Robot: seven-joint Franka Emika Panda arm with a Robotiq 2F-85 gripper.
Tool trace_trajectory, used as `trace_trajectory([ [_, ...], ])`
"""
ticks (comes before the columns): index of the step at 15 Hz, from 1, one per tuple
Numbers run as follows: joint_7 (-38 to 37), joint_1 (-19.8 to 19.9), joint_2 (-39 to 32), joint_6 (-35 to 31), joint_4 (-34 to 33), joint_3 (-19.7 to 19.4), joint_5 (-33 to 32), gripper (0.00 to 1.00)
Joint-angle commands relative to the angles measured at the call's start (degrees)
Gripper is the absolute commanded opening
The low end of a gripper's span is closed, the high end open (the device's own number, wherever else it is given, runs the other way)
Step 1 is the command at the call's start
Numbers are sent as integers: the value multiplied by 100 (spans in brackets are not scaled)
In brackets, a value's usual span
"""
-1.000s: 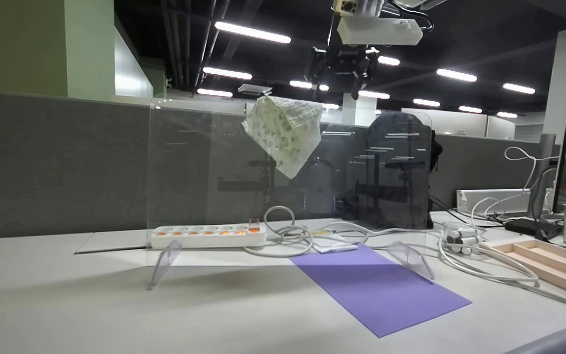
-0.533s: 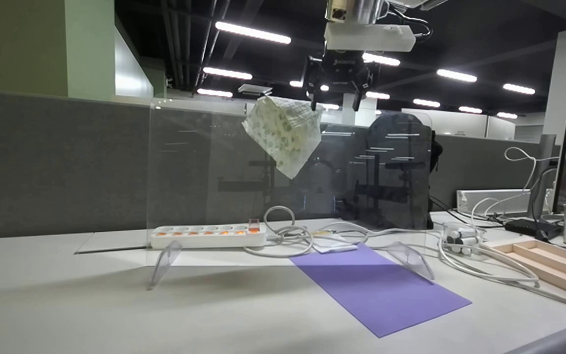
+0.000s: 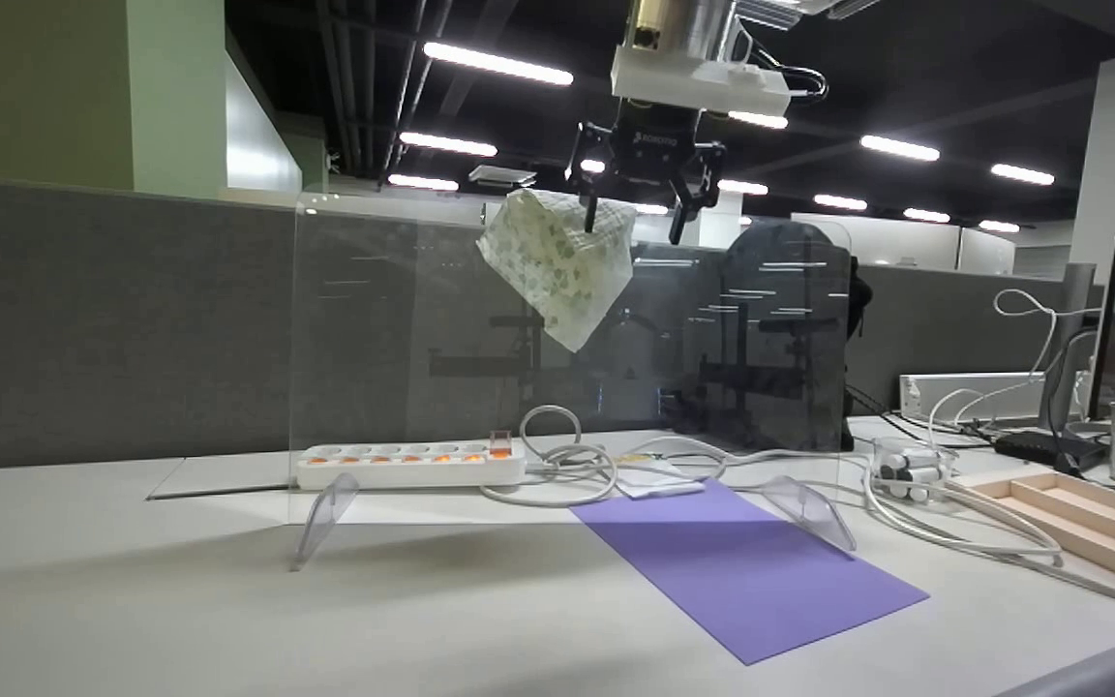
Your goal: Unhang the white cloth from the glass panel
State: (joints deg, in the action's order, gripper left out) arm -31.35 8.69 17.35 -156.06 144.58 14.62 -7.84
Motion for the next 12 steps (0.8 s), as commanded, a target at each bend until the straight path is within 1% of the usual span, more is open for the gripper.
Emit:
trace_trajectory([
  [1, 199, -219, -277, -80, -206, -245, 190, 100],
  [4, 308, -260, -464, -192, -298, -354, 220, 100],
  [11, 744, -397, -878, -719, -540, -623, 258, 100],
  [12, 788, -318, -919, -834, -545, -539, 236, 100],
])
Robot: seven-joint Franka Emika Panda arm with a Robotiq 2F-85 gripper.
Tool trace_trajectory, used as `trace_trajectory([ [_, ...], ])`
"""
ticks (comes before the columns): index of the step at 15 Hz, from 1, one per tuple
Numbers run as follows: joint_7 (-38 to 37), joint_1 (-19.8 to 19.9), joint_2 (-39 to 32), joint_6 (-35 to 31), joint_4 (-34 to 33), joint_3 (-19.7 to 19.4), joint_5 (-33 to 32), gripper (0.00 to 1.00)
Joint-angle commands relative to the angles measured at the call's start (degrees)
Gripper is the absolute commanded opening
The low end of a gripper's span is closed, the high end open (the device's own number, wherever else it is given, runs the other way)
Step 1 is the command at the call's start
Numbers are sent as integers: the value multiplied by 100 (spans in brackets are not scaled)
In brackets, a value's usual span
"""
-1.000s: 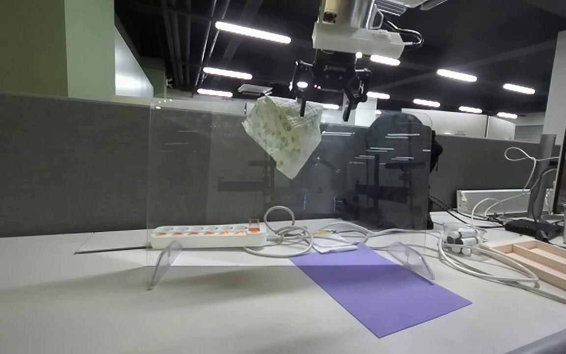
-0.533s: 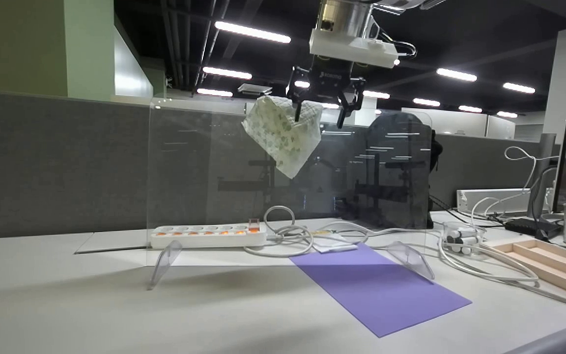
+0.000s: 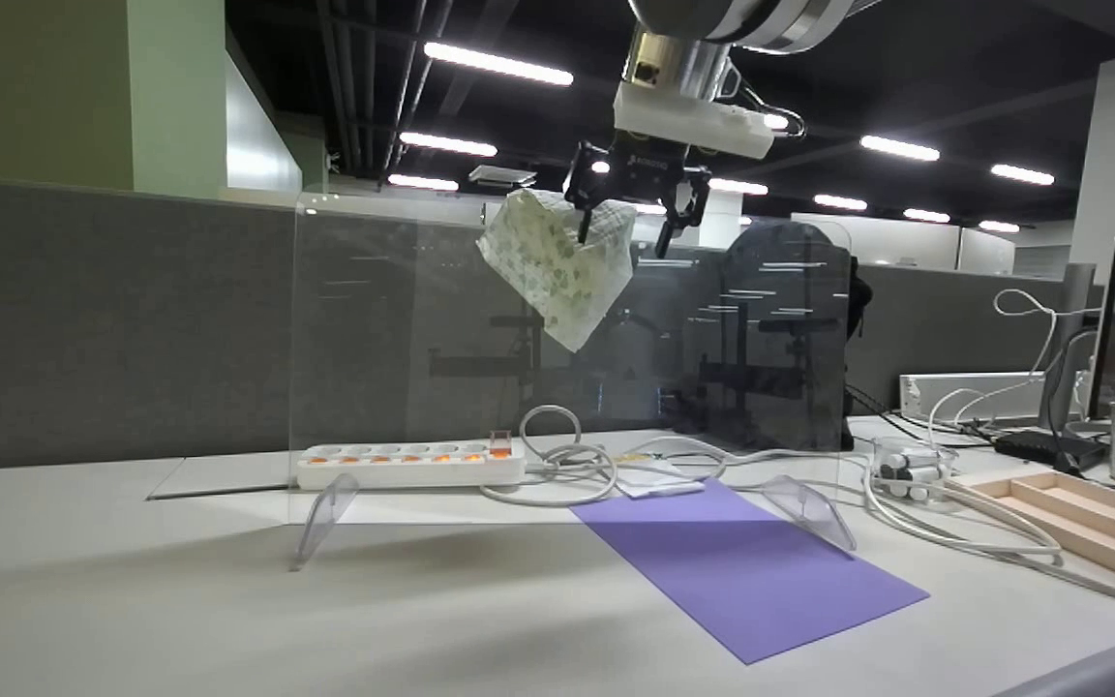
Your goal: Unhang the white cloth from the glass panel
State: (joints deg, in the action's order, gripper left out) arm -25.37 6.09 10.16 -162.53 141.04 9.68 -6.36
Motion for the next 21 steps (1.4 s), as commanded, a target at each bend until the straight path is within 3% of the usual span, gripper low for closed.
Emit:
trace_trajectory([
  [1, 232, -66, -239, -237, -212, -47, 99, 75],
  [2, 276, -69, -275, -331, -215, -40, 94, 73],
  [6, 690, -153, -428, -761, -237, -82, 235, 45],
  [10, 1378, -548, -517, -1072, -278, -327, 711, 18],
  [12, 1897, -725, -487, -1055, -290, -348, 1287, 4],
  [15, 2856, -1154, -298, -762, -340, -454, 2412, 0],
  [18, 3729, -1424, 71, -23, -334, -559, 3234, 1],
  [21, 3762, -1257, 455, 912, -173, -551, 2982, 1],
])
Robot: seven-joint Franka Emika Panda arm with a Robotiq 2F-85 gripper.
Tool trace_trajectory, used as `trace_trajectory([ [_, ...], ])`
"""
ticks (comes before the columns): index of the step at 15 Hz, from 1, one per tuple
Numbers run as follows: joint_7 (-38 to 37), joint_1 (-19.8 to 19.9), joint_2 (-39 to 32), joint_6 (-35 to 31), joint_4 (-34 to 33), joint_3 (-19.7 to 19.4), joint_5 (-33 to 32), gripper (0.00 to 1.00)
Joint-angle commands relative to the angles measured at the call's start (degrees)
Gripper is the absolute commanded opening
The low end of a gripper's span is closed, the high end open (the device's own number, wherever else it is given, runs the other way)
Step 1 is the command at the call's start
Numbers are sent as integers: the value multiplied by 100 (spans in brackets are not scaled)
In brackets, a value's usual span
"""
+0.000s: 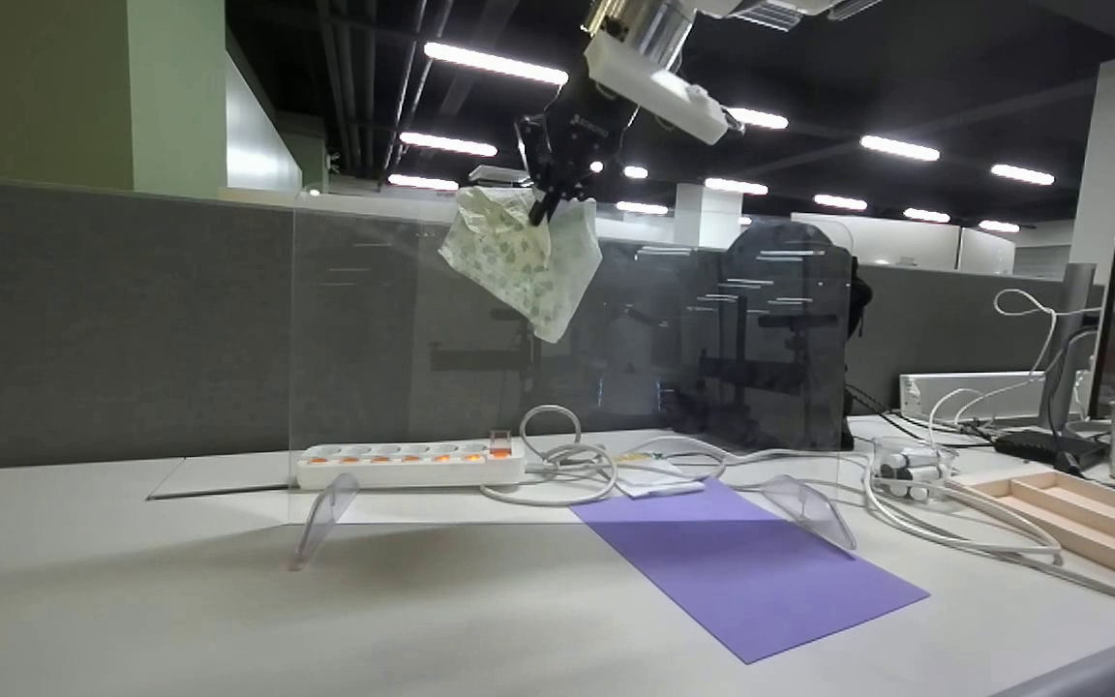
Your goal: Unhang the white cloth from the glass panel
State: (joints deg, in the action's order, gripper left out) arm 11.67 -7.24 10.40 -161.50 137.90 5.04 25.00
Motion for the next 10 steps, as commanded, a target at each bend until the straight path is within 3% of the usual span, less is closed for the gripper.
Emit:
trace_trajectory([
  [1, -136, 14, 543, 1157, 188, -211, -381, 1],
  [6, -1306, 522, 1028, 2761, 638, -49, -1871, 1],
  [10, -1821, 679, 1154, 3612, 905, -8, -2442, 1],
])
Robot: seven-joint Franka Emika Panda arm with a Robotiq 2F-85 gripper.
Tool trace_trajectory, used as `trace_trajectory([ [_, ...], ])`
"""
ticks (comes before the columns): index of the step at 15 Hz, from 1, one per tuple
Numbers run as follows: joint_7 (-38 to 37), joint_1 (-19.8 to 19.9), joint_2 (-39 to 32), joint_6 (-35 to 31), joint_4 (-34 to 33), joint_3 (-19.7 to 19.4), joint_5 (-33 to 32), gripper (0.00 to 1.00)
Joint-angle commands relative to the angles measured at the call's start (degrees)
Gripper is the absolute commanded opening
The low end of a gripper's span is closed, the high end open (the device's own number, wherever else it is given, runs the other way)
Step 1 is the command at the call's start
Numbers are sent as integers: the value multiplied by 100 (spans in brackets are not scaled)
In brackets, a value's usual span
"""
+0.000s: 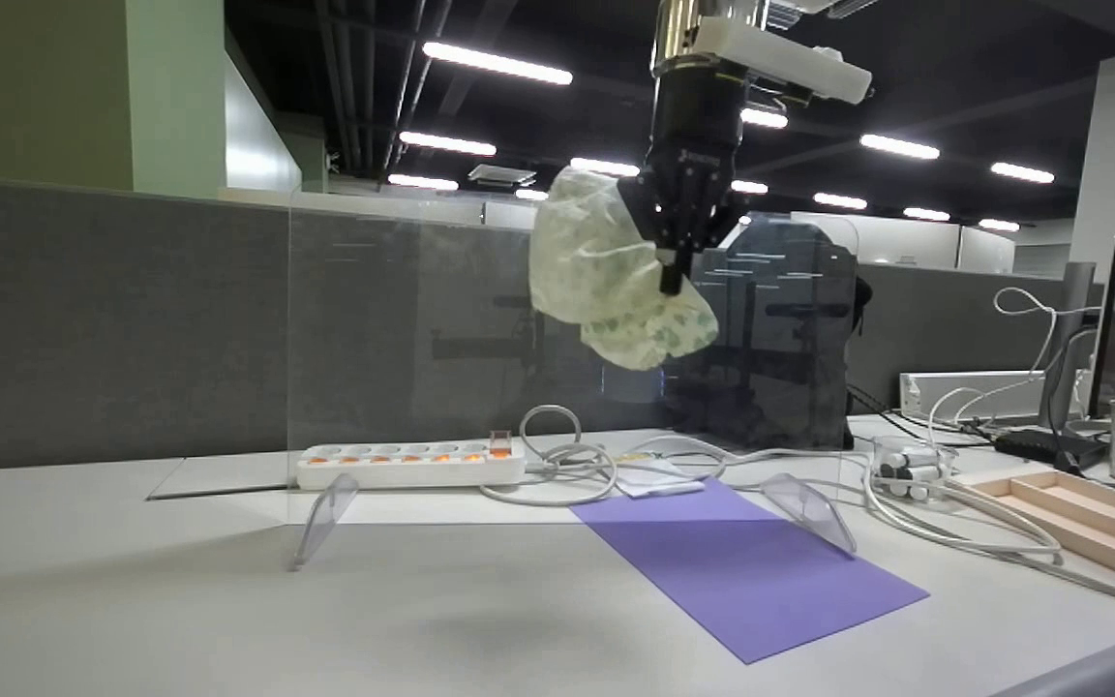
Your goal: Unhang the white cloth from the glass panel
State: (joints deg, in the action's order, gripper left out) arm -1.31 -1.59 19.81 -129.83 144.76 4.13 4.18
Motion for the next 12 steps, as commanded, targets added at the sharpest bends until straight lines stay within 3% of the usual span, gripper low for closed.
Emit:
trace_trajectory([
  [1, -634, 140, 222, 595, 273, 89, -450, 1],
  [12, -1107, 129, 84, 831, 624, 182, -782, 1],
])
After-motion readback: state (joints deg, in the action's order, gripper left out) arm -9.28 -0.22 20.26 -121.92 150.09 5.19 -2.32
